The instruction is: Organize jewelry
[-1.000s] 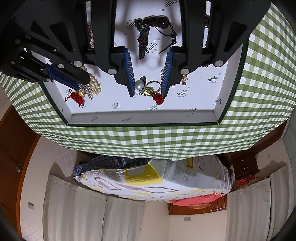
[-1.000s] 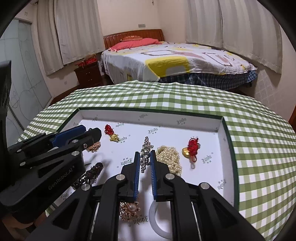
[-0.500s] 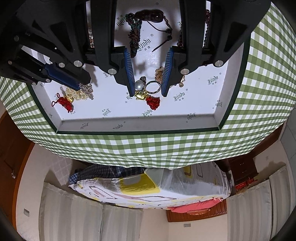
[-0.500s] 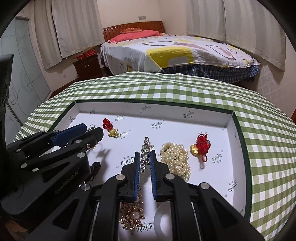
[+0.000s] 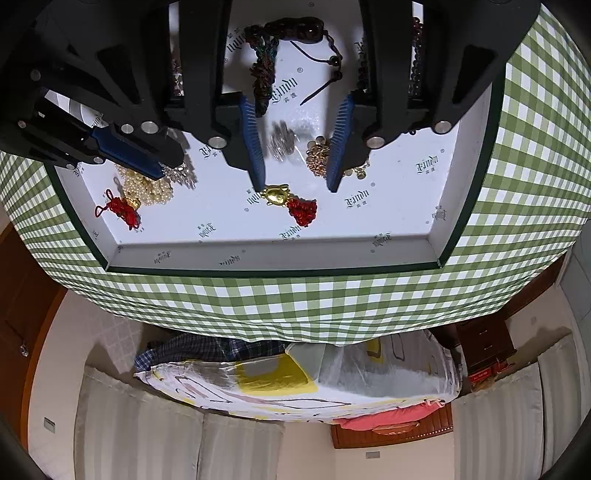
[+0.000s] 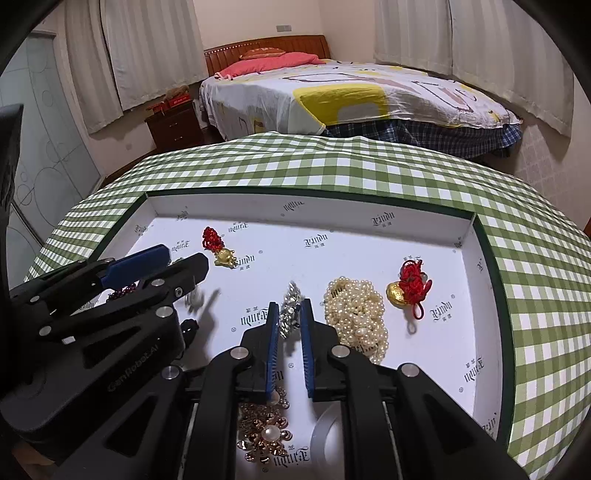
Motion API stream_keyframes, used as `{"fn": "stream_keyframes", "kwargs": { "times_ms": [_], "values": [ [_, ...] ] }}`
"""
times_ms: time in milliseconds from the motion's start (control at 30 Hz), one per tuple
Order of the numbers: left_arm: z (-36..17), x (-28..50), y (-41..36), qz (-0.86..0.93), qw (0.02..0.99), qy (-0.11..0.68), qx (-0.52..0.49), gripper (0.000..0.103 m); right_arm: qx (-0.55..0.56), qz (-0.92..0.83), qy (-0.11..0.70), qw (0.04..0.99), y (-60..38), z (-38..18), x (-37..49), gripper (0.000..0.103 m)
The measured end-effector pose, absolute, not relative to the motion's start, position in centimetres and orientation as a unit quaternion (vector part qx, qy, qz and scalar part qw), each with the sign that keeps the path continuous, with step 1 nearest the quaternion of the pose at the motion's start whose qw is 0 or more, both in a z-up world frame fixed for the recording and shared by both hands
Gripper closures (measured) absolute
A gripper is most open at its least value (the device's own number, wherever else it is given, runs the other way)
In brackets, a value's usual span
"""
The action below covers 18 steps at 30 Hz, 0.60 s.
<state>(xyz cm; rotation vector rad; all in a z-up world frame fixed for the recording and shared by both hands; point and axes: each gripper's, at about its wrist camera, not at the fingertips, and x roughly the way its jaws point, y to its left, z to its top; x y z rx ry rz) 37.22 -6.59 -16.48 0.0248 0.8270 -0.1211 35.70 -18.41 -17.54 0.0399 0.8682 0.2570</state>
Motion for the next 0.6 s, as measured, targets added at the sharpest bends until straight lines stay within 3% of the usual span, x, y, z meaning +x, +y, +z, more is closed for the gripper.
{"fn": "stream_keyframes", "kwargs": {
  "times_ms": [67,333,467,600],
  "values": [
    [-16.4,37.1,-6.3,-0.055,0.915,0.399,0.009,0.057,0.022,0.122,0.419,0.899,-18.6,-17.5,35.7,0.089],
    [-15.6,36.2,-4.8,-0.037,0.921,0.389,0.008,0.041,0.02,0.11,0.408,0.906,-19.1,-16.7,35.1,0.069],
    [-14.9,35.5,-4.1,-0.017,0.925,0.38,0.015,0.027,0.019,0.097,0.396,0.913,-19.4,-15.9,34.4,0.052],
    [-14.2,34.3,-3.5,-0.007,0.929,0.369,0.017,0.019,0.017,0.091,0.384,0.919,-19.8,-15.0,33.5,0.034]
  ]
}}
